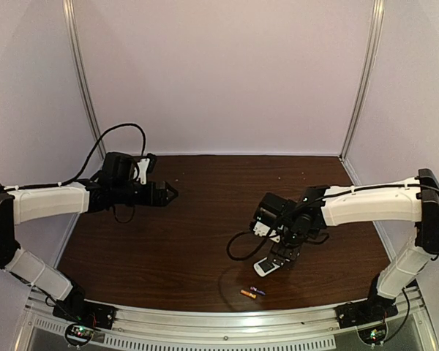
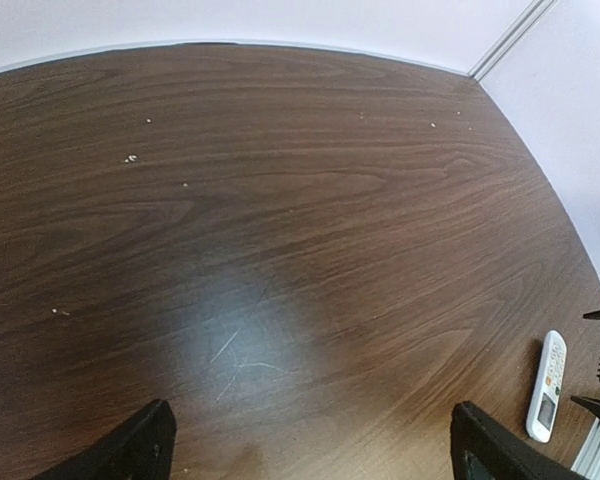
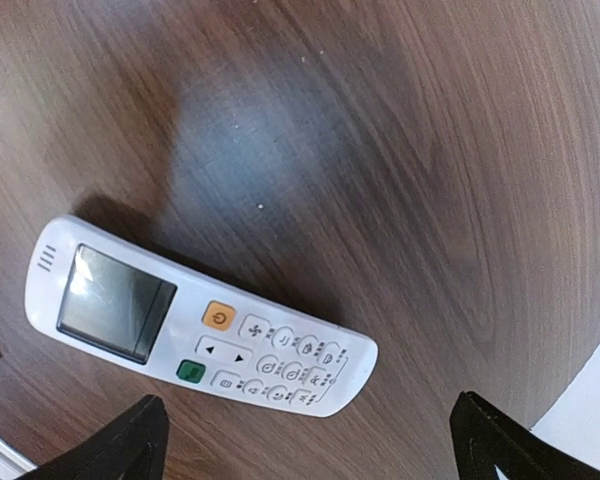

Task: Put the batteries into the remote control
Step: Adjust the remote control at the center of the board.

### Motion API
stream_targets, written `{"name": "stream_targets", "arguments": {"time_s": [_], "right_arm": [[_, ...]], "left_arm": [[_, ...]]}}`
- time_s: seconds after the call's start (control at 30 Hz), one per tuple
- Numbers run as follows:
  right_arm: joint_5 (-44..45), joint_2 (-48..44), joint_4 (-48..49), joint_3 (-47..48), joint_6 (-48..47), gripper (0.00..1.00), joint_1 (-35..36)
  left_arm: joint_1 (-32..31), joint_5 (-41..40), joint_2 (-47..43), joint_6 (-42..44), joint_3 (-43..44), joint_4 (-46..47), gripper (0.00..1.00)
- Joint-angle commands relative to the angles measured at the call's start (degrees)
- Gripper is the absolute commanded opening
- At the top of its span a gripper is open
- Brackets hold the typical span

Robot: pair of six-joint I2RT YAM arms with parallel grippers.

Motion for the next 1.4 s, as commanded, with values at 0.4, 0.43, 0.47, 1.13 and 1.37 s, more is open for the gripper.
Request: {"name": "stream_targets", "arguments": {"time_s": [0.4,0.43,0.47,1.13,1.37], "right_arm": [[5.33,5.83,-4.27,1.63,-0.49,1.0,3.94],[5.67,6.35,-4.2,1.81,-0.57,1.0,4.08],[6.35,6.83,-4.14,2.13,-0.57,1.0,4.16],[-3.78,10.65,3.59,7.48,-6.79,1.0,-1.82],[-8.71,11.19,4.5,7.32,-8.75,0.99,-5.18]], "left_arm": [[-0.33,2.42,-1.68,-0.22,-1.01,4.4,0.98],[-0.33,2.46,-1.72,-0.22,-1.11,4.52,0.98],[-0.33,2.59,-1.79,-0.28,-1.15,4.62,0.98],[-0.33,1.71,-1.99,0.41,-1.46,3.73,0.97],[-0.33,1.63,-1.57,0.51,-0.87,3.94,0.97]]}}
